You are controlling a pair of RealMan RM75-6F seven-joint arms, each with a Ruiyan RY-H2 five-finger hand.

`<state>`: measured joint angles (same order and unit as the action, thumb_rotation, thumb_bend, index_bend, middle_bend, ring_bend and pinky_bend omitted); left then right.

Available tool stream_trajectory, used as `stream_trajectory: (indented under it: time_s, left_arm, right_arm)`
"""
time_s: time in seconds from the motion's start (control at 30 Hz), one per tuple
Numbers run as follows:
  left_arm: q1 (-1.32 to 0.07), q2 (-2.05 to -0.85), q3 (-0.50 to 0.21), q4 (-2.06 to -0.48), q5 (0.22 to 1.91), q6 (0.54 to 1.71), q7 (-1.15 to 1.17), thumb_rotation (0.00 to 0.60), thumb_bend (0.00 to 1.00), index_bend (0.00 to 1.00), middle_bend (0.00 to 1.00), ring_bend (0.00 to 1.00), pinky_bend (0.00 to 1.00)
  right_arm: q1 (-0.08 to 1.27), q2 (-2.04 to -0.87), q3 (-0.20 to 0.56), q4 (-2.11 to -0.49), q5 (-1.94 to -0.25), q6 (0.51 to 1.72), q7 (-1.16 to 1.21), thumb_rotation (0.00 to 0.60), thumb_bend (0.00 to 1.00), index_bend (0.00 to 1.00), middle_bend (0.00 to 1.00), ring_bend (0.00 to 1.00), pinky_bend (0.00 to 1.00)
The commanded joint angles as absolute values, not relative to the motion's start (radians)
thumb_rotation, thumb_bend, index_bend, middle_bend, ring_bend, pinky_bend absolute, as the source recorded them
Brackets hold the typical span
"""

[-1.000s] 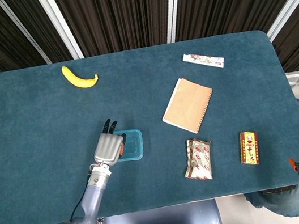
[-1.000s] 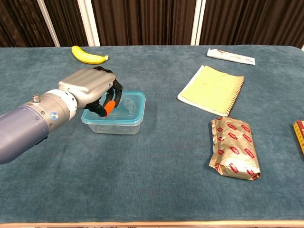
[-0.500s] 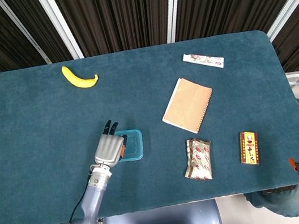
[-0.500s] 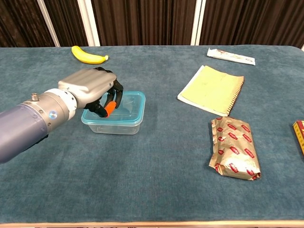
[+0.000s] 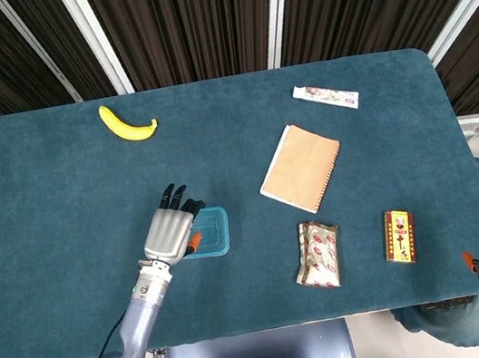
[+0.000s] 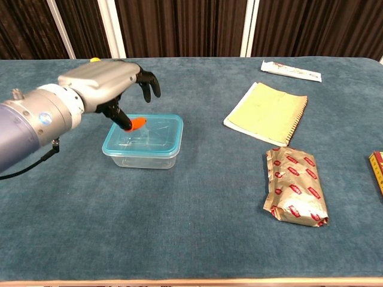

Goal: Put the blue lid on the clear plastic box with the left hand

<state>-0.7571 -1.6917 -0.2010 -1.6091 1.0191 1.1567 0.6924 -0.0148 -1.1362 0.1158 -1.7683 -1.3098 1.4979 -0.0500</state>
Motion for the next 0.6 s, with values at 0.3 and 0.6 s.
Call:
stream_trajectory:
  time_s: [0.3,0.6]
  left_arm:
    - [-0.800,-1.698,-0.220,-1.631,0.982,1.107,0.700,0.600,0.41,0.44,0.40,0.05,0.00]
    - [-0.824,-1.741,-0.225,-1.588,0.987,1.126,0.709,0.600,0.53,0.64,0.53,0.08,0.00]
  right_arm:
    - [-0.015,-1.134,0.117,-1.771,-1.306,1.496,-0.049,0.600,0.27,0.04,0.00,0.00,0.00]
    - [-0.014,-1.134,0.116,-1.772,-1.305,1.493,-0.047,0.600,0.27,0.04,0.00,0.00,0.00]
